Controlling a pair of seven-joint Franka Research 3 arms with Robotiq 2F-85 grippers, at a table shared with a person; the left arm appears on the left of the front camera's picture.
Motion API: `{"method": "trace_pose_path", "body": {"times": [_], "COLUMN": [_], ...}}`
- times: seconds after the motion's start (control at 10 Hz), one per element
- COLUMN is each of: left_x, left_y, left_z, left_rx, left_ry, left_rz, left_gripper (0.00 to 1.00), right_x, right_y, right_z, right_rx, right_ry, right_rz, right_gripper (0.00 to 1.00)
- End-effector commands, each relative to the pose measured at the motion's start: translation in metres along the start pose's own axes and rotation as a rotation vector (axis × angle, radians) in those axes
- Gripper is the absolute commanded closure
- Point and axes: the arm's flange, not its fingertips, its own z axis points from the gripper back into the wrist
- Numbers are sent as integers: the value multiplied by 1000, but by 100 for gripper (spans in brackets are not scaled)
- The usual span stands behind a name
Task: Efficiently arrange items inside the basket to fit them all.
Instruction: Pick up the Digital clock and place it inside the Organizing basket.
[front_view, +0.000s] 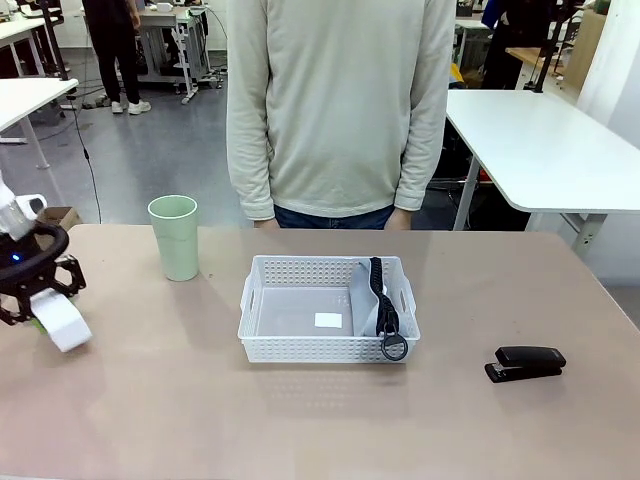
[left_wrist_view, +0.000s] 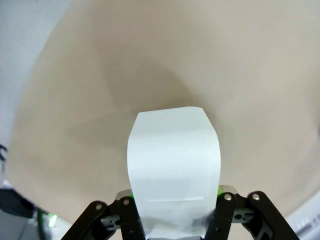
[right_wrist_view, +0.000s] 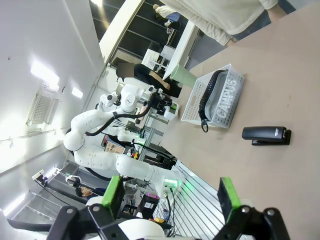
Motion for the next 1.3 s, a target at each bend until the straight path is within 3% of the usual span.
{"method": "trace_pose_path", "body": {"times": [0.0,0.1,0.2,0.4,0.5,1.0,1.1,1.2], "left_x": [-3,-8,-24,-51,-53,-50,-50,-87], "left_y": [15,18,19,20,28,20,20,-14], "left_z": [81,119,148,187,190,188,188,200], "left_rx": [-48,-71,-71,-105,-124,-86,-85,-74], "left_ry": [-16,-21,40,-62,-11,-40,-25,-67], "left_rz": [-170,-221,-367,-346,-346,-350,-347,-340], "left_gripper": [100,100,100,100,95,95,49,49], "right_x": [2,2,2,2,2,2,2,2], "right_y": [2,2,2,2,2,2,2,2], "right_z": [0,0,0,0,0,0,0,0], "right_rx": [10,10,10,10,10,10,10,10], "right_ry": [-10,-10,-10,-10,-10,-10,-10,-10], "right_rz": [28,28,28,28,28,28,28,28], "right_gripper": [0,0,0,0,0,0,0,0]}}
